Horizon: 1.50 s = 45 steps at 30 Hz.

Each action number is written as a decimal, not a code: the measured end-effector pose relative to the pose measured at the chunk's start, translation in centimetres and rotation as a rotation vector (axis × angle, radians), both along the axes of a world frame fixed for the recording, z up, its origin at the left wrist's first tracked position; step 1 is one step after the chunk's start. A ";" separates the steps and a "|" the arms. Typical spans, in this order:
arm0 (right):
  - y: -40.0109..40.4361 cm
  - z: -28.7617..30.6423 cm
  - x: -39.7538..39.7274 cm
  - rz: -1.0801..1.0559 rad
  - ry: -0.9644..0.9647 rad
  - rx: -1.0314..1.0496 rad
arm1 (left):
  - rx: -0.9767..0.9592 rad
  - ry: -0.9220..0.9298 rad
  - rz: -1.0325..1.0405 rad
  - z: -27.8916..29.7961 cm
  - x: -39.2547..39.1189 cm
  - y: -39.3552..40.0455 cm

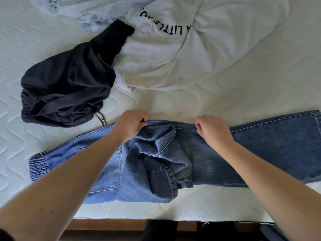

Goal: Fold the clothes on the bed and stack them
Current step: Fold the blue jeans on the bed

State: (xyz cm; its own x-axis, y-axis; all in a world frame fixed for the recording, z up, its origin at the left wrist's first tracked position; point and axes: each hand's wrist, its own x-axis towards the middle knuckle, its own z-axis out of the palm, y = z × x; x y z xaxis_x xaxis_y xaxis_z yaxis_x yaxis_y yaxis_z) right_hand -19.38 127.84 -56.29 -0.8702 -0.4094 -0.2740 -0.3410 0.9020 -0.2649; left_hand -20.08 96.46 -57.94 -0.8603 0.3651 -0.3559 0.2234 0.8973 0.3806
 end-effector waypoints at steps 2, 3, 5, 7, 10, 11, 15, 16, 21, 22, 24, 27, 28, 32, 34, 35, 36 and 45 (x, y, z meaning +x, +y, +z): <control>-0.1 -0.1 -0.7 -0.028 -0.030 0.041 | -0.016 0.001 0.032 0.2 0.2 -0.1; -0.2 -0.2 -0.8 -0.016 -0.057 0.082 | -0.025 0.006 0.039 0.3 0.4 -0.2; -0.3 -0.4 -0.9 0.003 -0.094 0.131 | -0.027 0.008 0.030 0.4 0.2 -0.4; -0.2 -0.7 -0.9 0.002 -0.119 0.120 | -0.021 -0.038 0.036 0.5 -0.6 -1.0; 0.7 -1.4 -0.6 -0.010 -0.132 0.054 | -0.093 -0.132 -0.016 0.5 -1.9 -2.3; 0.9 -1.6 -0.4 -0.011 -0.131 0.033 | -0.113 -0.156 -0.020 0.4 -2.0 -2.8; 1.2 -2.3 -0.1 -0.043 -0.094 -0.008 | -0.004 -0.174 0.246 0.3 -1.8 -3.5; 1.4 -2.3 -0.2 -0.054 -0.115 -0.014 | 0.026 -0.179 0.324 0.3 -1.6 -3.6; 3.0 -2.4 -1.1 0.023 -0.102 0.024 | -0.026 -0.151 0.423 -0.1 -0.5 -3.4; 3.1 -2.2 -1.3 0.011 -0.065 0.010 | -0.035 -0.139 0.432 -0.3 -0.4 -3.2; 3.2 -2.1 -1.6 0.003 0.003 -0.005 | -0.077 -0.116 0.415 -0.4 -0.5 -2.7; 3.5 -2.1 -1.9 -0.025 -0.025 0.015 | -0.152 -0.045 0.307 -0.5 -0.8 -1.9; 3.9 -2.1 -1.9 -0.048 -0.049 0.014 | -0.145 -0.028 0.275 -0.4 -0.9 -1.4; 7.0 -1.8 -1.6 -0.082 -0.062 0.032 | -0.035 -0.051 0.110 0.2 -1.4 2.9; 9.2 -1.5 -1.5 -0.087 -0.082 0.065 | 0.029 -0.084 0.046 0.3 -1.9 6.3; 10.2 -1.4 -1.4 -0.083 -0.094 0.078 | 0.059 -0.096 0.018 0.3 -2.1 8.1; 11.2 -1.3 -1.4 -0.079 -0.096 0.090 | 0.086 -0.113 -0.010 0.3 -2.3 9.9; 16.7 -0.6 -1.0 -0.135 0.004 0.055 | 0.040 -0.319 -0.147 -0.1 -3.7 22.7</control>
